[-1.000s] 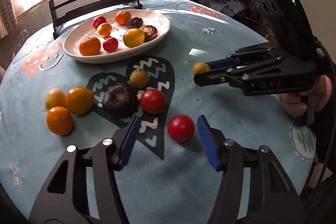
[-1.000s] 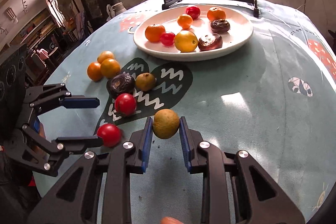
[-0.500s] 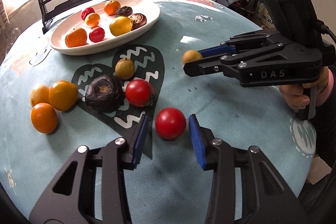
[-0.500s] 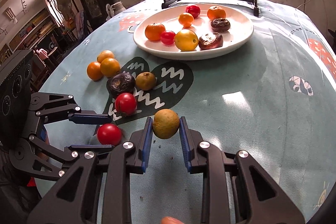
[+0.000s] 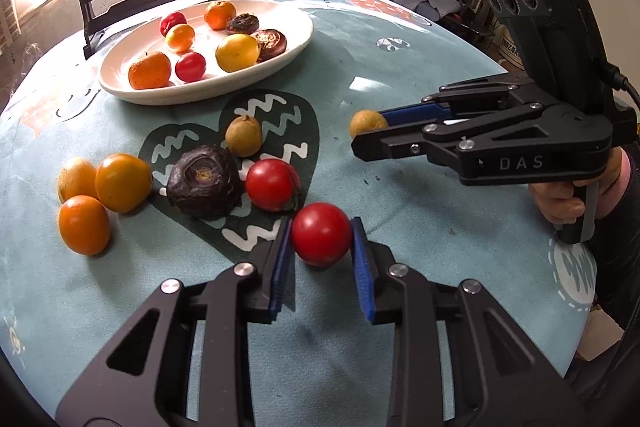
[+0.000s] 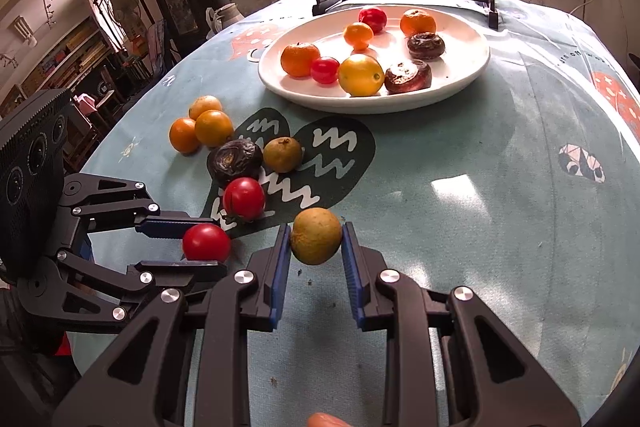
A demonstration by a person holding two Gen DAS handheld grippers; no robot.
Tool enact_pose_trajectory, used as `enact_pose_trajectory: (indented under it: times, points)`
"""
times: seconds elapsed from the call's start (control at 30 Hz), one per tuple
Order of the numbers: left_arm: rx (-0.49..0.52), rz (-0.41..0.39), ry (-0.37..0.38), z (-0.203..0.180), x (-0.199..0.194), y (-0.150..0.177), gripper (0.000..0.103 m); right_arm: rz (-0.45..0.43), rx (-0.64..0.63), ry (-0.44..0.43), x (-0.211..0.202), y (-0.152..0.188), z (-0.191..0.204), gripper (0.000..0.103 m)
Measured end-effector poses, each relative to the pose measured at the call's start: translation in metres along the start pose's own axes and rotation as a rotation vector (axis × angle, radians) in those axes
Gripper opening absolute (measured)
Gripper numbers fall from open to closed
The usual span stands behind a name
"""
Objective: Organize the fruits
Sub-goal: 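Grasp a small yellow-green fruit with the right tool while the left tool grasps a red tomato, then lower both held fruits onto the white plate and open both tools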
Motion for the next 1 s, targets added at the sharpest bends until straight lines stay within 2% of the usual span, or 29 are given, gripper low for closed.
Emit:
enact_pose_trajectory:
  times: [0.17, 0.27, 0.37, 0.47, 0.5, 0.67, 0.8, 0.93, 0.97, 1.0]
  points:
    - [-0.038, -0.054, 0.013, 0.005, -0.013, -0.006, 0.029, -0.033, 0.021, -0.039, 0.001, -0.005, 0.005, 0.027]
    - [-0.106, -0.089, 0.067, 0.013, -0.019, -0.012, 0.029, -0.141, 0.073, -0.032, -0.005, -0.023, 0.003, 0.027]
    - [-0.184, -0.125, 0.074, 0.028, -0.024, -0.021, 0.029, -0.273, 0.132, 0.01, -0.009, -0.048, -0.002, 0.027]
    - [-0.247, -0.137, 0.092, 0.051, -0.025, -0.041, 0.029, -0.335, 0.185, 0.043, -0.002, -0.072, -0.01, 0.027]
    - [-0.247, -0.135, 0.077, 0.06, -0.025, -0.051, 0.029, -0.34, 0.207, 0.05, 0.002, -0.08, -0.015, 0.027]
    - [-0.218, -0.129, -0.125, 0.114, -0.015, -0.109, 0.029, -0.373, 0.244, 0.14, 0.02, -0.118, -0.039, 0.027]
    - [-0.221, -0.083, -0.2, 0.142, 0.013, -0.137, 0.029, -0.363, 0.256, 0.148, 0.034, -0.133, -0.052, 0.027]
    - [-0.209, -0.042, -0.244, 0.153, 0.036, -0.147, 0.029, -0.364, 0.251, 0.143, 0.04, -0.137, -0.056, 0.027]
    - [-0.214, -0.035, -0.255, 0.155, 0.039, -0.148, 0.031, -0.36, 0.25, 0.138, 0.041, -0.138, -0.057, 0.028]
    - [-0.219, -0.033, -0.27, 0.157, 0.04, -0.148, 0.047, -0.355, 0.251, 0.133, 0.042, -0.138, -0.057, 0.033]
Point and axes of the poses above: each gripper's, at about its wrist camera, not at the fingertips, and x roughly the way its jaws point, z to its left, y to its underside, the point moved 7 cm from there along x, roughly the way its jaws point, and after that the axes turned 6 degrees about x, right-handed, at the moved point
